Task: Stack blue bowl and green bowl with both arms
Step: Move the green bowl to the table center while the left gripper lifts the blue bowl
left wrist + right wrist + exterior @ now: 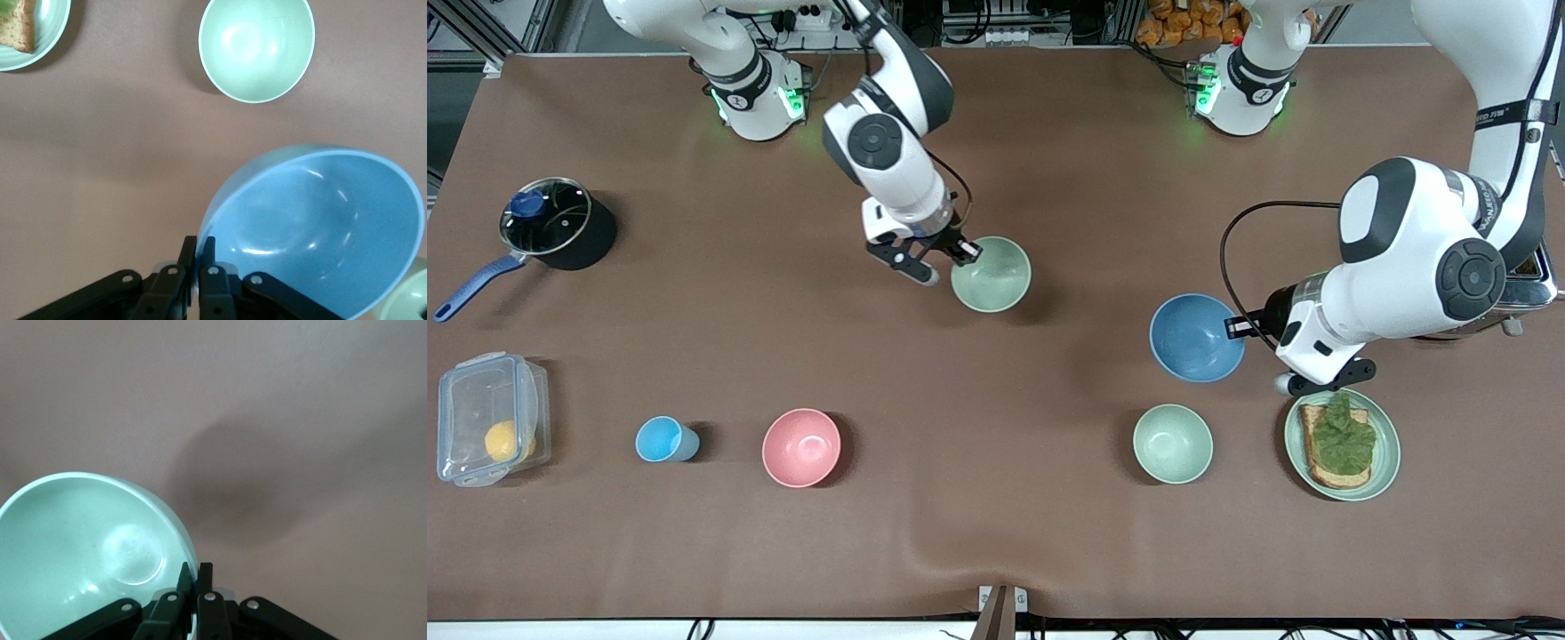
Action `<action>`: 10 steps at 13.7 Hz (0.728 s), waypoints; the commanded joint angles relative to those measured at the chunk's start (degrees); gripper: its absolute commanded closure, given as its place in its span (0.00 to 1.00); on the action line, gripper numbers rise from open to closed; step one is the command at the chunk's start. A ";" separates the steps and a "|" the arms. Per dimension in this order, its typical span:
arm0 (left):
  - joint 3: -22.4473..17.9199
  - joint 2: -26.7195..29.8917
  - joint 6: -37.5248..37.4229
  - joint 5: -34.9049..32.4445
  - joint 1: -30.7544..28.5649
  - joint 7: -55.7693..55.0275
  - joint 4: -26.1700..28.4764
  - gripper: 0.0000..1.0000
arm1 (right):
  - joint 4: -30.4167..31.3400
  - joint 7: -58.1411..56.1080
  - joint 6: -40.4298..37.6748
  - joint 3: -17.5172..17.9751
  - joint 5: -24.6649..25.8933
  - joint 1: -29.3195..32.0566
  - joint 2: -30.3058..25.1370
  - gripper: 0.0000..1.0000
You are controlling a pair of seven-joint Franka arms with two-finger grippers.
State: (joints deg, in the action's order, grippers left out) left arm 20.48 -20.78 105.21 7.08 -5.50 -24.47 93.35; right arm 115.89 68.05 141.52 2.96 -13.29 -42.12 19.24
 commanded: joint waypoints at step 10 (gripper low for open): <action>0.26 -0.32 1.31 0.66 -0.04 -0.49 0.42 1.00 | 8.48 0.76 11.85 -1.03 4.06 0.11 2.65 0.62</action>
State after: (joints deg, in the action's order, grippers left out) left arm 20.47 -21.36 105.78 7.08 -5.55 -24.47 93.42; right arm 124.06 68.04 152.59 1.78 -10.20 -42.29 22.13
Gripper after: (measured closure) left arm 0.947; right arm 0.925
